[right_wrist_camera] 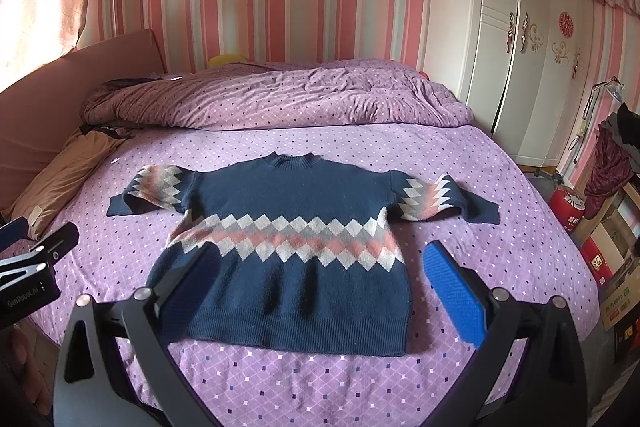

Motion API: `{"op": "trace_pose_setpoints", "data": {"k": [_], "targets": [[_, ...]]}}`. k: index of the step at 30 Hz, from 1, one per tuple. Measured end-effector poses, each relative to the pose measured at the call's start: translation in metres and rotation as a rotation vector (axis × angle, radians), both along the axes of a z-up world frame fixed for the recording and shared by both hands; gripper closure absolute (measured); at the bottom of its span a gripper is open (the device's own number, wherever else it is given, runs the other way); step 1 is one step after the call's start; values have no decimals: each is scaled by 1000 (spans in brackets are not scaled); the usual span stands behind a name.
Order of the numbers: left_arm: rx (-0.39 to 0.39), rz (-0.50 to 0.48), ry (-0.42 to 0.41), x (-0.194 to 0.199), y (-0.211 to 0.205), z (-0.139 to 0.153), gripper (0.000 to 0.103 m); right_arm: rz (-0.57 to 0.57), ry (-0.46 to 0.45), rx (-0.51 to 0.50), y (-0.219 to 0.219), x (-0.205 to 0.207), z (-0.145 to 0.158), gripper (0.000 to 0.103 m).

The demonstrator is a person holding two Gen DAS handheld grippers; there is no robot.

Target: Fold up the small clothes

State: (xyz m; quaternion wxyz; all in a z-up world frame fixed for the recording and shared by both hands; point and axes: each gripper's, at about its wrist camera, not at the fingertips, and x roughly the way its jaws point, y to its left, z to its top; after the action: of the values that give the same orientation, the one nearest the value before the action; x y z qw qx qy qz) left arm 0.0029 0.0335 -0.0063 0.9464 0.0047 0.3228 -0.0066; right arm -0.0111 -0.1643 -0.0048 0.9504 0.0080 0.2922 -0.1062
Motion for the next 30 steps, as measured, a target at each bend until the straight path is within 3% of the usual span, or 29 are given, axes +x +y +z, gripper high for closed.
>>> {"op": "trace_pose_setpoints", "data": {"k": [17,22,27,30], "targets": [[-33,-8,6,11,1,-9,3,-16,-6,-1,-18,8,-4,2],[-76,-2,-5,24,10,-19,3,-66,-75,-44,-69,20,-10,1],[-88,14,-9,49,11,-37,3,-101,3,-29,-147,58,-35,2],[-69,-24,40,69,0,-53,3,-160,31,27,-203,76,-53,1]]}}
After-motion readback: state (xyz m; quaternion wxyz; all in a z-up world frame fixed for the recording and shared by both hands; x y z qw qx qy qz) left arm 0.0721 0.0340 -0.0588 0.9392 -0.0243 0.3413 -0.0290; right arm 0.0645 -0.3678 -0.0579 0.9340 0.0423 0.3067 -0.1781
